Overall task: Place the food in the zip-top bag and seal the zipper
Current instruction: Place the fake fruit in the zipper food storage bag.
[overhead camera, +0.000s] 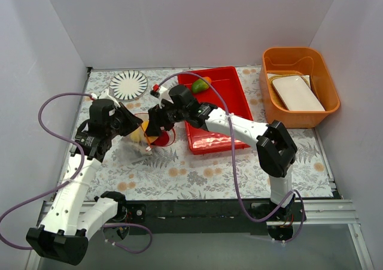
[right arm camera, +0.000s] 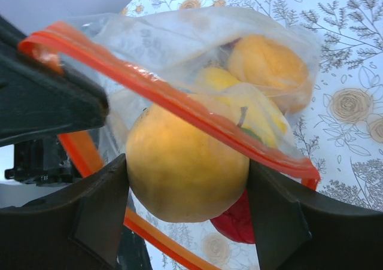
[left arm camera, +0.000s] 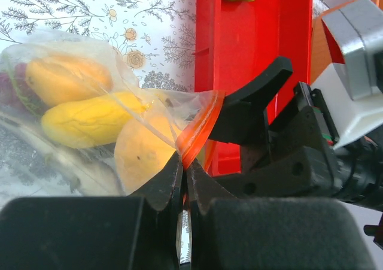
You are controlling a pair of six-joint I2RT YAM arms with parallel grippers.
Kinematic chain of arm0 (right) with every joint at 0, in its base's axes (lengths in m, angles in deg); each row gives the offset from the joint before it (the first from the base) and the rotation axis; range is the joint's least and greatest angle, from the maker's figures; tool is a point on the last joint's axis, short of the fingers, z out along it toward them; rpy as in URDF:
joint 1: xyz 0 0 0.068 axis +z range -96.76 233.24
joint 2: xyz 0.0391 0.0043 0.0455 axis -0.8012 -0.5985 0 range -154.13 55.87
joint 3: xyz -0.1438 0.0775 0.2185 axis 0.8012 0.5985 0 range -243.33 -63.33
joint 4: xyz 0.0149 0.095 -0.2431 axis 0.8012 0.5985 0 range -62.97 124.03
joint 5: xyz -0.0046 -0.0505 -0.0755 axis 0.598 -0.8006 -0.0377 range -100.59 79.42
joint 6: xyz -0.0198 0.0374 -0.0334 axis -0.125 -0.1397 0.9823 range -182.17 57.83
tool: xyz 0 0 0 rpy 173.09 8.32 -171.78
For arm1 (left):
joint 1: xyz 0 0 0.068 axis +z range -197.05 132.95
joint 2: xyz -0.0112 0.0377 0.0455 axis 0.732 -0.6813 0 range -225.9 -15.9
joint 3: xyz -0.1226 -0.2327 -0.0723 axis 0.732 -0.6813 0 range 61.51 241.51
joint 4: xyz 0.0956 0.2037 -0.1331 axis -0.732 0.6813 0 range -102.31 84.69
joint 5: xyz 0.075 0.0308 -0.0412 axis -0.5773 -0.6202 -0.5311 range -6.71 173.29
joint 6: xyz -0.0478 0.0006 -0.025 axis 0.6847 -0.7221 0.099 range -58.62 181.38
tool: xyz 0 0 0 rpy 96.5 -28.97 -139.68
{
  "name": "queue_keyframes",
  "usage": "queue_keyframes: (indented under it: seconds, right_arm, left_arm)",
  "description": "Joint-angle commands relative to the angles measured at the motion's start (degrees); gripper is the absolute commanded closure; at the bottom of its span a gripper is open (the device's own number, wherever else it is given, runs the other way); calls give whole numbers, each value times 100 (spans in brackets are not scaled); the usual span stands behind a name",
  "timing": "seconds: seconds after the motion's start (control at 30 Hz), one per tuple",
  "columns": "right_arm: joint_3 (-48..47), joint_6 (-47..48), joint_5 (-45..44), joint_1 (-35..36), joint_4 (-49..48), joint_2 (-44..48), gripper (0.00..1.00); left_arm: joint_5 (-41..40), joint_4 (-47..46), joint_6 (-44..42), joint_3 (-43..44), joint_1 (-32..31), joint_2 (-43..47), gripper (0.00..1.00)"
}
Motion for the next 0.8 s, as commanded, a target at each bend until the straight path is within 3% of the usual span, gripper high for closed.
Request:
queue_keyframes:
  seconds: [0.0, 0.13, 0.33, 0.4, 0.5, 0.77]
  right_arm:
    - [-536, -18, -492, 43, -262, -39, 42]
    - [-887, 8, -468, 43, -288, -268, 41]
    - [-1696, 166, 535, 51, 474, -918, 32]
    - [-1636, 358, 640, 52, 686, -901, 25]
    - [-1285, 596, 536, 52, 670, -639, 2]
    - [-705, 729, 8, -106, 353, 345, 2]
  left_arm:
    - [-25, -61, -26, 482, 14, 187, 100]
    - [-69, 9, -35, 570, 23, 204, 100]
    - [-104, -17, 1, 579, 23, 213, 100]
    - [-139, -26, 18, 570, 23, 257, 100]
    - [-280, -43, 62, 588, 23, 310, 100]
    - [-605, 9, 141, 597, 14, 301, 100]
